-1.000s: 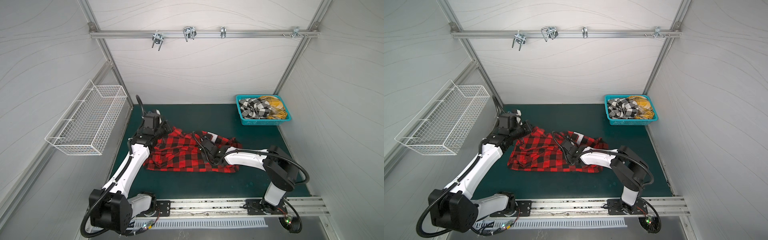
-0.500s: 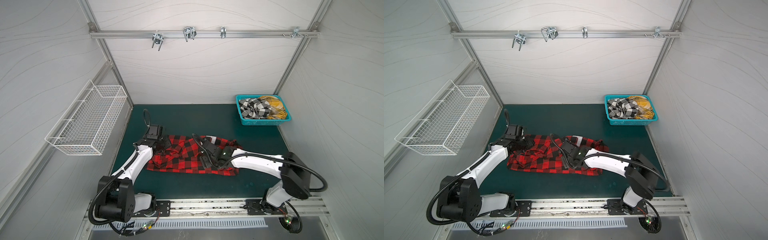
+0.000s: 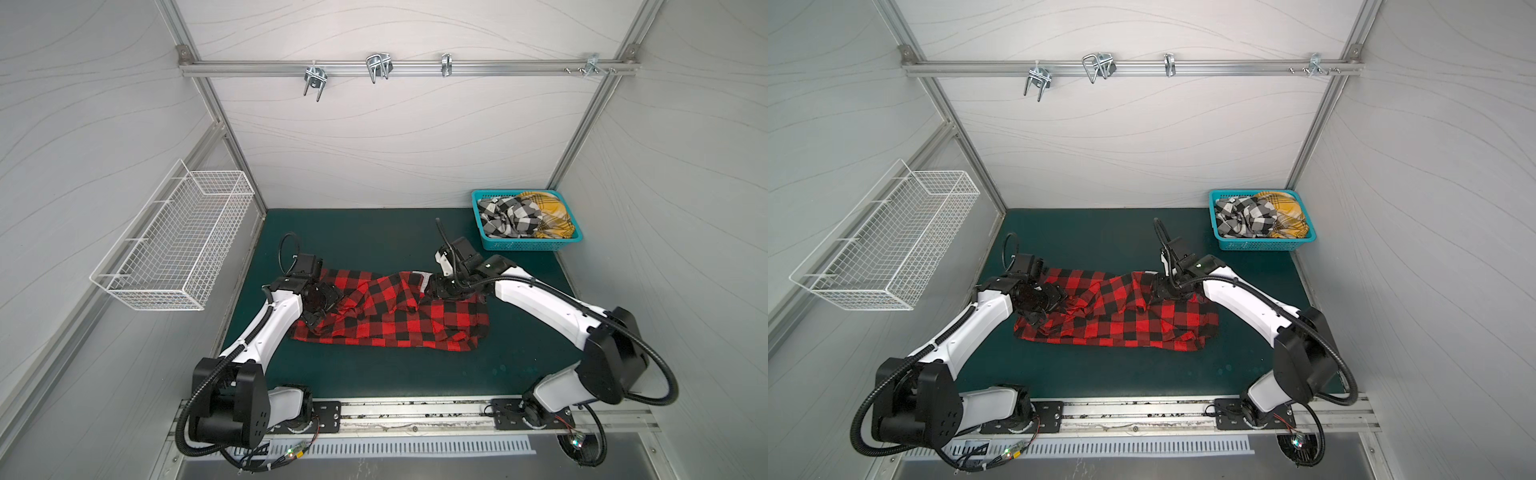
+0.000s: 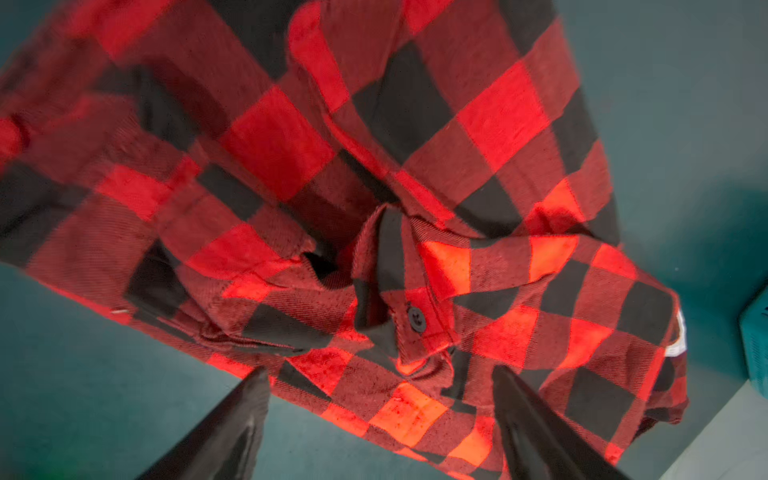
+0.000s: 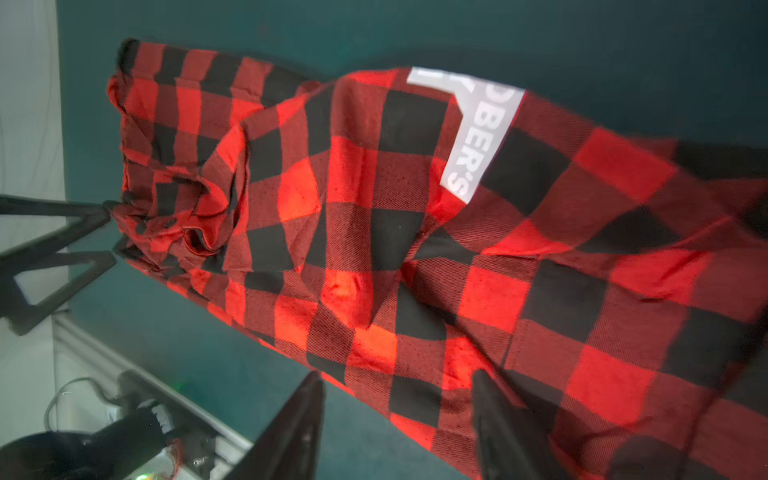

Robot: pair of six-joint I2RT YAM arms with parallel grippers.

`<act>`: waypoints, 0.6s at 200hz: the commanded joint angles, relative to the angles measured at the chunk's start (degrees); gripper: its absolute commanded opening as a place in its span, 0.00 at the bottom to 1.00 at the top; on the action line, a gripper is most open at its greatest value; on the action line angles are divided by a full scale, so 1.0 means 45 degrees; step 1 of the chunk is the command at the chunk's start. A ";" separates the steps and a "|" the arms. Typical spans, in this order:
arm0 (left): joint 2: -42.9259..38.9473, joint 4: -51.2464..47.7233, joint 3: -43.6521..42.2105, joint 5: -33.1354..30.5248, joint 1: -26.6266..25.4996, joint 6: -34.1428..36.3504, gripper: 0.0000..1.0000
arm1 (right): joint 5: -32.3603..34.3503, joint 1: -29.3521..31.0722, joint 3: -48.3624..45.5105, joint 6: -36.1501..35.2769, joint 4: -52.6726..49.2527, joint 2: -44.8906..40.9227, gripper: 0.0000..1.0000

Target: Fold and stack the long sleeve shirts

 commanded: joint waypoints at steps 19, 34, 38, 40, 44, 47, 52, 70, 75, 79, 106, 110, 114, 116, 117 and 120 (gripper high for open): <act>0.0876 0.0623 0.0195 0.0598 -0.0053 -0.0440 0.63 | -0.2338 -0.0633 0.0960 0.0501 -0.0890 0.1864 0.38; 0.1110 0.0841 0.0279 0.0684 -0.0053 -0.0361 0.53 | -0.2171 -0.0690 0.1180 0.0725 -0.1076 0.2381 0.38; 0.1188 0.0931 0.0279 0.0742 -0.0053 -0.0344 0.51 | -0.2101 -0.0723 0.1204 0.0802 -0.1154 0.2483 0.38; 0.1227 0.0963 0.0279 0.0766 -0.0053 -0.0341 0.49 | -0.2071 -0.0762 0.1198 0.0822 -0.1186 0.2536 0.38; 0.1298 0.1029 0.0279 0.0816 -0.0053 -0.0339 0.47 | -0.2074 -0.0823 0.1182 0.0882 -0.1180 0.2595 0.40; 0.1380 0.1081 0.0279 0.0867 -0.0053 -0.0340 0.45 | -0.2074 -0.0875 0.1175 0.0920 -0.1190 0.2627 0.41; 0.1492 0.1168 0.0279 0.0974 -0.0058 -0.0349 0.42 | -0.2074 -0.0966 0.1125 0.1009 -0.1184 0.2660 0.44; 0.1856 0.1382 0.0313 0.1336 -0.0101 -0.0409 0.25 | -0.2407 -0.1141 0.1045 0.1216 -0.1045 0.2690 0.59; 0.1876 0.1409 0.0346 0.1470 -0.0092 -0.0451 0.19 | -0.2422 -0.1125 0.1108 0.1239 -0.1101 0.2690 0.63; 0.1862 0.1432 0.0421 0.1585 -0.0092 -0.0457 0.15 | -0.2457 -0.1087 0.1135 0.1231 -0.1145 0.2703 0.65; 0.1147 0.0671 0.1398 0.1208 -0.0274 -0.0185 0.00 | -0.1852 -0.0920 0.1270 0.1416 -0.1731 0.2725 0.70; 0.0997 0.0521 0.1561 0.1062 -0.0296 -0.0084 0.00 | -0.1869 -0.0969 0.1183 0.1542 -0.1698 0.2713 0.69; 0.0837 0.0383 0.1796 0.0964 -0.0317 0.0034 0.00 | -0.1946 -0.1033 0.1107 0.1683 -0.1649 0.2710 0.68; 0.0763 0.0342 0.1908 0.0900 -0.0334 0.0095 0.00 | -0.1993 -0.1064 0.1062 0.1721 -0.1622 0.2705 0.68; 0.0741 0.0306 0.1963 0.0876 -0.0330 0.0132 0.00 | -0.2034 -0.1092 0.1041 0.1776 -0.1608 0.2698 0.68; 0.0605 0.0236 0.2110 0.0789 -0.0348 0.0232 0.00 | -0.2154 -0.1126 0.0996 0.1859 -0.1547 0.2691 0.67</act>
